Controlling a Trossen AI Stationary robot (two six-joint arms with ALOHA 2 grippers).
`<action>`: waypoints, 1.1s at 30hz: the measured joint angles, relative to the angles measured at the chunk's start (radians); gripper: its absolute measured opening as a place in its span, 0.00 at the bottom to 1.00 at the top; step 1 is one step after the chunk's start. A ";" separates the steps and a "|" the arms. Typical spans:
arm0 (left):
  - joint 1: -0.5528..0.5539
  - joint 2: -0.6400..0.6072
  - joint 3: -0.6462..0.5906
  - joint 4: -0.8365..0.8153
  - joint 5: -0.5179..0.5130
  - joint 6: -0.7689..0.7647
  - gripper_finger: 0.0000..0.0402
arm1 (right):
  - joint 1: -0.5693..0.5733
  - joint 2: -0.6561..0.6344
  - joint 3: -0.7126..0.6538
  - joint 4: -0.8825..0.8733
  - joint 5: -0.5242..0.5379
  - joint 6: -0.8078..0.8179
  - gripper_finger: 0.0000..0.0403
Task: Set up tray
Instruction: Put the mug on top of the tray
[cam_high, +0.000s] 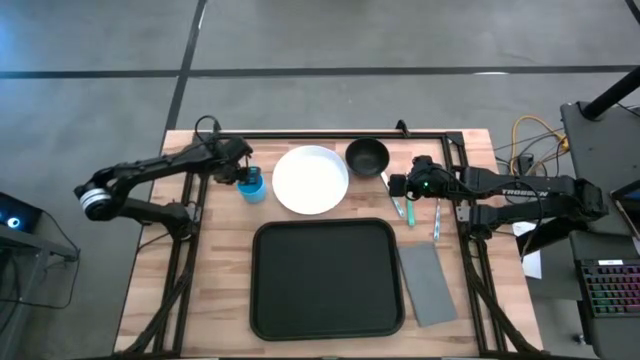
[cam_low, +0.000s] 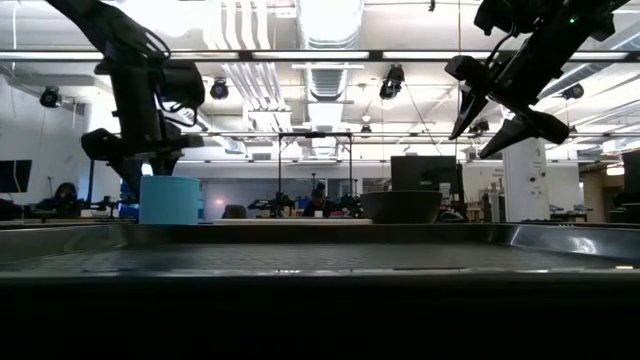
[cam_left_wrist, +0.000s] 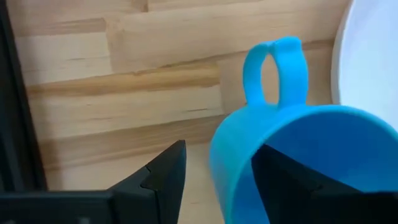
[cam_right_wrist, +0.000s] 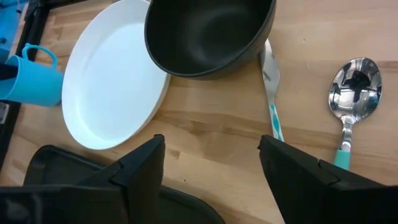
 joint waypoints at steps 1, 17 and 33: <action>0.000 0.006 0.002 0.000 0.000 0.007 0.37 | 0.000 0.000 0.000 0.000 0.000 0.000 0.60; 0.000 0.005 0.011 -0.010 -0.003 0.008 0.03 | -0.002 0.000 -0.003 0.000 0.005 0.003 0.58; -0.127 -0.091 0.127 -0.294 0.061 -0.061 0.00 | -0.002 0.000 -0.009 0.000 0.054 -0.026 0.57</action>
